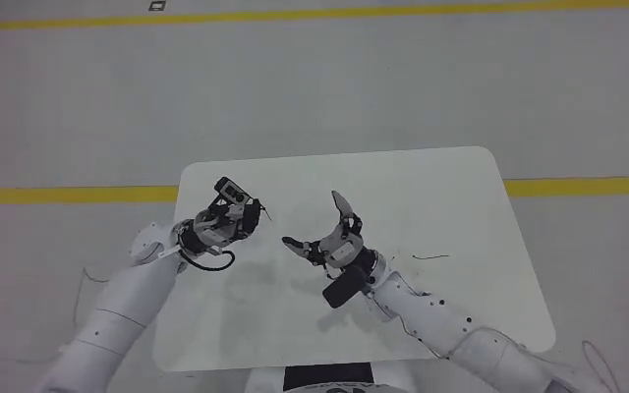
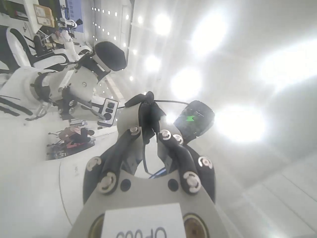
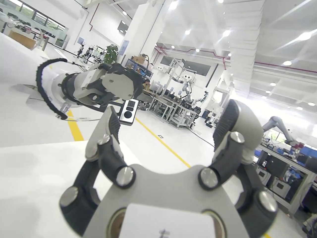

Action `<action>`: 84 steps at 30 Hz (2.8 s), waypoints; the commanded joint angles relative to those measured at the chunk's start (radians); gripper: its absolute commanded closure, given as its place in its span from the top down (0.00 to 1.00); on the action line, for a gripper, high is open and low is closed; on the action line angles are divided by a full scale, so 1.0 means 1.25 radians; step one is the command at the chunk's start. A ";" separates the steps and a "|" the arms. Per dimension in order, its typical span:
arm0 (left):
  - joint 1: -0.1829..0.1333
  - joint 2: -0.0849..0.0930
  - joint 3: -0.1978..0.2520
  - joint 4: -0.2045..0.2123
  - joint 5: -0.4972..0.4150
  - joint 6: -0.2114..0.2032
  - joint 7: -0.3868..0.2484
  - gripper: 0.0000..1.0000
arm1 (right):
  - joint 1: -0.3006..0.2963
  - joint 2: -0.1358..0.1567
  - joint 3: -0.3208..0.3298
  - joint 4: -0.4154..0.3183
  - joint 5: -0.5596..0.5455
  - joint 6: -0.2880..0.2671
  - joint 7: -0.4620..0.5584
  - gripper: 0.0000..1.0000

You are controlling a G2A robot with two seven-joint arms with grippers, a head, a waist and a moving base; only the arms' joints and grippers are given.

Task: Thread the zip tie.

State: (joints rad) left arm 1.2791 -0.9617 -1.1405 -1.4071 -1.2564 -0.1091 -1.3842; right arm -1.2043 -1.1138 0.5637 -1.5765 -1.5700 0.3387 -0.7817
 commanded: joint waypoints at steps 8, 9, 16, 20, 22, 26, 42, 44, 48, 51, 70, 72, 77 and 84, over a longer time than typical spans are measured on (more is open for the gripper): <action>0.004 -0.014 0.023 -0.016 -0.036 0.028 0.027 0.00 | 0.054 0.007 -0.047 0.008 0.000 0.001 0.031 1.00; 0.002 -0.016 0.026 -0.014 -0.036 0.027 0.028 0.00 | 0.058 0.007 -0.050 0.009 0.000 0.001 0.034 1.00; -0.005 -0.022 0.033 -0.005 -0.033 0.034 0.030 0.00 | 0.073 0.008 -0.062 0.011 0.000 0.001 0.032 1.00; -0.005 -0.022 0.033 -0.005 -0.033 0.034 0.030 0.00 | 0.080 0.008 -0.069 0.011 0.000 0.001 0.029 0.46; -0.005 -0.022 0.033 -0.005 -0.033 0.034 0.030 0.00 | 0.085 0.008 -0.076 0.011 0.000 0.001 0.028 0.43; -0.005 -0.022 0.033 -0.005 -0.033 0.034 0.030 0.00 | 0.099 0.008 -0.098 0.015 0.000 0.001 0.032 0.32; -0.005 -0.022 0.033 -0.005 -0.033 0.034 0.030 0.00 | 0.121 0.002 -0.128 0.022 0.000 0.001 0.049 0.24; -0.005 -0.022 0.033 -0.005 -0.033 0.034 0.030 0.00 | 0.123 0.001 -0.128 0.023 0.000 0.001 0.051 0.22; -0.005 -0.022 0.033 -0.005 -0.033 0.034 0.030 0.00 | 0.125 -0.002 -0.127 0.025 0.000 0.001 0.056 0.21; -0.005 -0.022 0.033 -0.005 -0.033 0.034 0.030 0.00 | 0.127 -0.004 -0.128 0.026 0.000 0.001 0.058 0.19; -0.005 -0.022 0.033 -0.005 -0.033 0.034 0.030 0.00 | 0.137 -0.009 -0.131 0.032 0.000 0.001 0.072 0.00; -0.005 -0.022 0.033 -0.005 -0.033 0.034 0.030 0.00 | 0.138 -0.008 -0.131 0.031 0.000 0.001 0.073 0.00; -0.005 -0.022 0.033 -0.005 -0.033 0.034 0.030 0.00 | 0.135 -0.005 -0.125 0.031 0.000 0.001 0.073 0.00; -0.005 -0.022 0.033 -0.005 -0.033 0.034 0.030 0.00 | 0.122 0.000 -0.107 0.027 0.000 0.001 0.075 0.00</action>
State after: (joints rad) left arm 1.2724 -0.9888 -1.0995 -1.4136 -1.2971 -0.0668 -1.3461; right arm -1.0492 -1.1143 0.4254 -1.5418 -1.5700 0.3400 -0.6884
